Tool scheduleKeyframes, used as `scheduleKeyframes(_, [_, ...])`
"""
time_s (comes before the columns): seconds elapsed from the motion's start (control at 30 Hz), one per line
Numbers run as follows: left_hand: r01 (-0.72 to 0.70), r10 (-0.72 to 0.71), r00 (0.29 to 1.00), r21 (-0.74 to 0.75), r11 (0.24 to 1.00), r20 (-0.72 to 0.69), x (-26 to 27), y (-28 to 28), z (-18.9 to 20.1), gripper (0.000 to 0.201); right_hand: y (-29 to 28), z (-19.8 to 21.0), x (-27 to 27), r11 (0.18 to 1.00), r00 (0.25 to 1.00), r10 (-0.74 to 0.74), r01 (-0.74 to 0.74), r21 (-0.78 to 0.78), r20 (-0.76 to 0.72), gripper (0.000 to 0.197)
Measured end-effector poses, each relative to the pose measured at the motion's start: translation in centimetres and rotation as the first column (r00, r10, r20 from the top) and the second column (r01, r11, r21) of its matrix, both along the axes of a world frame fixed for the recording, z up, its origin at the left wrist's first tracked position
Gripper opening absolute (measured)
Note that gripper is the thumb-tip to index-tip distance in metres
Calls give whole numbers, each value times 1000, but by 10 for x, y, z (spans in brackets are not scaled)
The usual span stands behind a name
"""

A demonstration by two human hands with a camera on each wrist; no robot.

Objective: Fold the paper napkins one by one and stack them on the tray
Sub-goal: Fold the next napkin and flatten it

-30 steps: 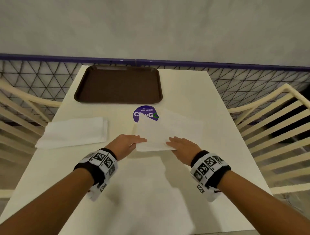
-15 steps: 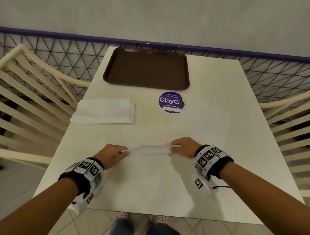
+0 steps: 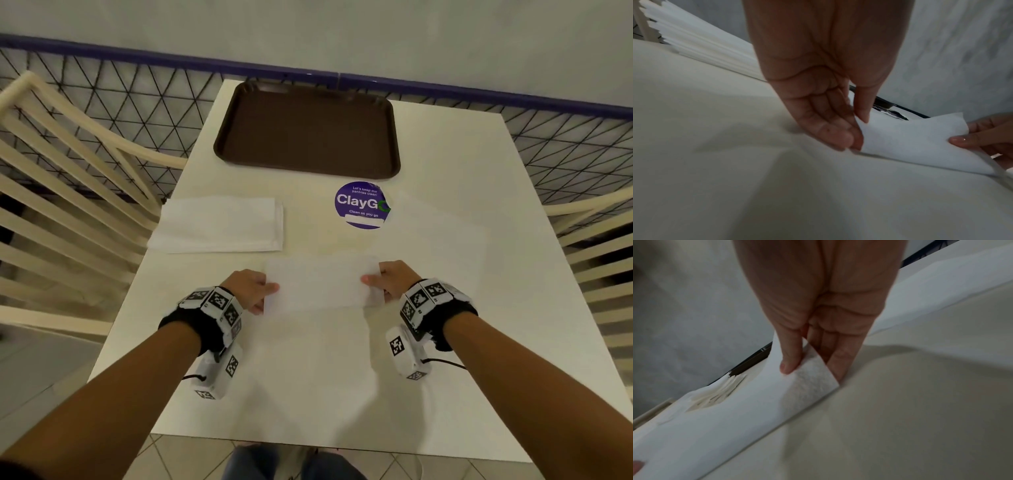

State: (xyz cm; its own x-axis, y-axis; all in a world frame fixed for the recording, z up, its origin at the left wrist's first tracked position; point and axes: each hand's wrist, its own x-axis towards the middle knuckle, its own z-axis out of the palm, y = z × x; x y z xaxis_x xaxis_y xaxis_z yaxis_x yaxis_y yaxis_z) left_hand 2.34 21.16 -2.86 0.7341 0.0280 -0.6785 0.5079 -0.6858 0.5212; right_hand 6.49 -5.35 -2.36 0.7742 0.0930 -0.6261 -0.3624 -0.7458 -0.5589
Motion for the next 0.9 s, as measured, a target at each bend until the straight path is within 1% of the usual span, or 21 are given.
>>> scheduleKeyframes(0.07, [5, -6, 1000, 40, 999, 22, 2, -1, 1, 38, 1, -3, 4, 1000, 1000, 1, 0, -25, 24, 31])
scheduleKeyframes(0.1, [-3, 2, 1000, 46, 999, 22, 3, -2, 1, 39, 1, -3, 6, 999, 999, 12, -10, -45, 34, 33])
scheduleKeyframes(0.2, [-30, 29, 999, 54, 998, 15, 4, -3, 1, 39, 5, -1, 9, 994, 998, 48, -43, -105, 49, 25])
scheduleKeyframes(0.3, [-35, 34, 999, 72, 997, 14, 3, -5, 5, 39, 7, -3, 12, 985, 996, 49, -37, -168, 69, 44])
scheduleKeyframes(0.37, [-31, 30, 999, 87, 996, 10, 2, -7, 8, 39, 8, -3, 14, 978, 995, 67, -50, -204, 78, 48])
scheduleKeyframes(0.5, [-25, 25, 1000, 124, 992, -1, 1, -10, 11, 38, 10, -4, 17, 962, 991, 120, -100, -253, 65, 49])
scheduleKeyframes(0.6, [5, -1, 1000, 183, 983, -24, 2, -14, 14, 38, 11, -5, 18, 958, 989, 132, -112, -264, 59, 49])
scheduleKeyframes(0.67, [57, -48, 998, 237, 970, -46, 2, -18, 17, 34, 11, -6, 18, 960, 991, 122, -102, -259, 62, 49])
scheduleKeyframes(0.7, [60, -52, 998, 263, 963, -38, 2, -20, 19, 29, 10, -7, 19, 962, 991, 119, -99, -255, 63, 49])
scheduleKeyframes(0.73, [32, -29, 999, 281, 959, -13, 2, -21, 19, 28, 10, -8, 19, 961, 991, 116, -97, -258, 60, 49])
scheduleKeyframes(0.8, [-16, -4, 998, 297, 955, 67, 0, -24, 20, 44, 11, -8, 20, 961, 991, 115, -95, -260, 62, 50])
scheduleKeyframes(0.83, [-5, -40, 989, 309, 951, 141, -2, -26, 20, 45, 11, -9, 20, 962, 991, 118, -98, -256, 67, 51])
scheduleKeyframes(0.87, [37, -121, 969, 355, 934, 218, -4, -28, 21, 45, 12, -9, 20, 960, 990, 125, -104, -259, 65, 51])
scheduleKeyframes(0.9, [99, -236, 932, 431, 897, 277, -4, -31, 21, 45, 12, -9, 21, 958, 989, 132, -110, -263, 65, 52])
